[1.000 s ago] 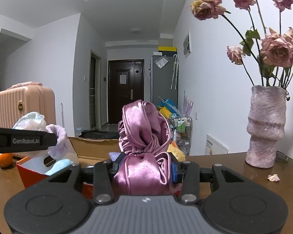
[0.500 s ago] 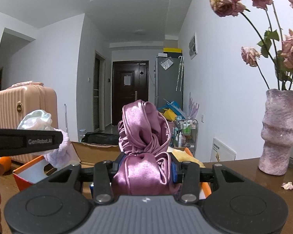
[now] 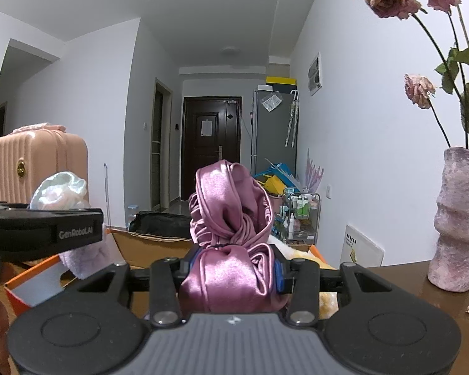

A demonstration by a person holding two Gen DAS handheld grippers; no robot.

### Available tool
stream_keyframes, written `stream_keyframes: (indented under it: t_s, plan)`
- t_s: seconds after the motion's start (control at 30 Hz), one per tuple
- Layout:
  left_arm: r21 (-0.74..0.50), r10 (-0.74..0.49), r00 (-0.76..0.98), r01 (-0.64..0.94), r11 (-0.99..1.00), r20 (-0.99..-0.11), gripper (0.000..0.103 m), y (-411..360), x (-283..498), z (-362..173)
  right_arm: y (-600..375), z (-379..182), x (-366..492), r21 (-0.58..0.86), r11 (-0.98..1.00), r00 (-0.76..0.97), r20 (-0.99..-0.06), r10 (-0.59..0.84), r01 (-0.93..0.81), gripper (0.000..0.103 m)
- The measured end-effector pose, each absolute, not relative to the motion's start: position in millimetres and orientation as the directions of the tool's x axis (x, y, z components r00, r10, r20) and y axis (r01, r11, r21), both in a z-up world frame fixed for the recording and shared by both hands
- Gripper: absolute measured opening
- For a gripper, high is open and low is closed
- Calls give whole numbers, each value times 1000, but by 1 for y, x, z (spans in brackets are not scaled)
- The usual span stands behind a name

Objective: Organize soft objects
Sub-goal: 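Carry the scrunchies and clear bag over the cardboard box with both tools, then open both tools to drop the scrunchies and clear bag into the box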

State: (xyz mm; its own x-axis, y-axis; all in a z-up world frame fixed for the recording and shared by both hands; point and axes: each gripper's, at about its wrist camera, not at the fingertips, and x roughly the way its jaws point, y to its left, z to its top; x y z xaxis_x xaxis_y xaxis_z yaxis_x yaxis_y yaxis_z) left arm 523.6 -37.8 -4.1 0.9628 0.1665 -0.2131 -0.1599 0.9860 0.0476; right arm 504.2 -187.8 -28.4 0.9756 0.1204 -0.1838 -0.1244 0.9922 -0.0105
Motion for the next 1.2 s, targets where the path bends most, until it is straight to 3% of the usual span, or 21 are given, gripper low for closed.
stream_keyframes:
  t_s: [0.4,0.47,0.57,0.7,0.73,0.83,0.9,1.2]
  plan:
    - [66,157,962,-146,987,-223,48,-39,535,-11,-183,-35,524,-43,992,972,-210,109,-121,45]
    - [60,151,964,-142,988,-220,52,-39,533,-10,-183,-35,524,-42,992,970,-215,110,-122,47]
    - [60,149,966,-139,988,-213,72,-36,534,-9,-180,-37,524,-55,991,969,-223,103,-119,49]
    - [45,164,969,-159,986,-185,91,-32,528,-7,-182,-37,522,-64,993,975,-205,82,-97,82]
    - [35,161,970,-157,987,-180,100,-31,527,-6,-182,-36,520,-64,994,977,-199,80,-94,86]
    - [17,174,971,-173,985,-162,103,-29,523,-5,-183,-36,519,-63,994,977,-200,74,-88,98]
    - [11,173,973,-173,985,-150,103,-28,520,-4,-184,-36,516,-59,994,977,-200,78,-91,103]
    - [-40,164,968,-174,984,-189,103,-21,520,0,-192,-33,511,-33,993,975,-196,103,-112,103]
